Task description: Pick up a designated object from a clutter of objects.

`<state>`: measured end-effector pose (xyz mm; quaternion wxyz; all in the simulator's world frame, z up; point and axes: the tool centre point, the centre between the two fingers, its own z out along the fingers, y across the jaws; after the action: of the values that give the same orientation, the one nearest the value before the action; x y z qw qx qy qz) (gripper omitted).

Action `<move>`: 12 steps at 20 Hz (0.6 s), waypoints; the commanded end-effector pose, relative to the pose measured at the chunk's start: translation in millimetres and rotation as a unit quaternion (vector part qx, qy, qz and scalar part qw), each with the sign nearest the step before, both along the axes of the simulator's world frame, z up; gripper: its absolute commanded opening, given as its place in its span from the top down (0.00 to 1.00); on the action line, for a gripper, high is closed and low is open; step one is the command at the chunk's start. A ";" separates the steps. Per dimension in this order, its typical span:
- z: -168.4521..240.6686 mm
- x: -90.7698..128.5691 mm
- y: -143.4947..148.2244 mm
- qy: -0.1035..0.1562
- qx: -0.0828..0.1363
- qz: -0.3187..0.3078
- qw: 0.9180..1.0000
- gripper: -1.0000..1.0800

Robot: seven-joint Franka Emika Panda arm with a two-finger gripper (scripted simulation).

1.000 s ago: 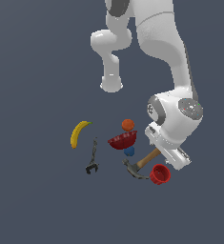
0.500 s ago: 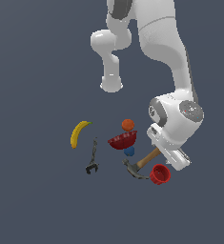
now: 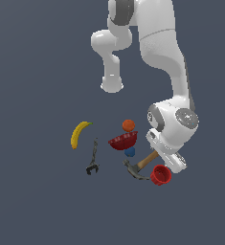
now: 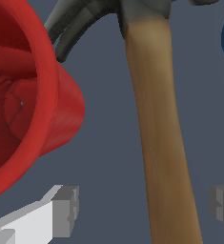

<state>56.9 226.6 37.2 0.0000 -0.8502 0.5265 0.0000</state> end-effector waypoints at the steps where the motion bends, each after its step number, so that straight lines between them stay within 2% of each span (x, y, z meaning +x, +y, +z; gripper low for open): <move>1: -11.8 -0.4 -0.2 0.000 0.000 -0.001 1.000 0.04; 7: -20.6 0.7 0.3 0.000 0.000 -0.001 1.000 0.04; 8: -20.6 0.7 0.3 0.000 0.000 -0.001 1.000 1.00; 12: -20.6 0.7 0.3 0.000 0.000 -0.001 1.000 1.00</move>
<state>57.0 227.2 22.1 -0.0002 -0.8504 0.5261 -0.0002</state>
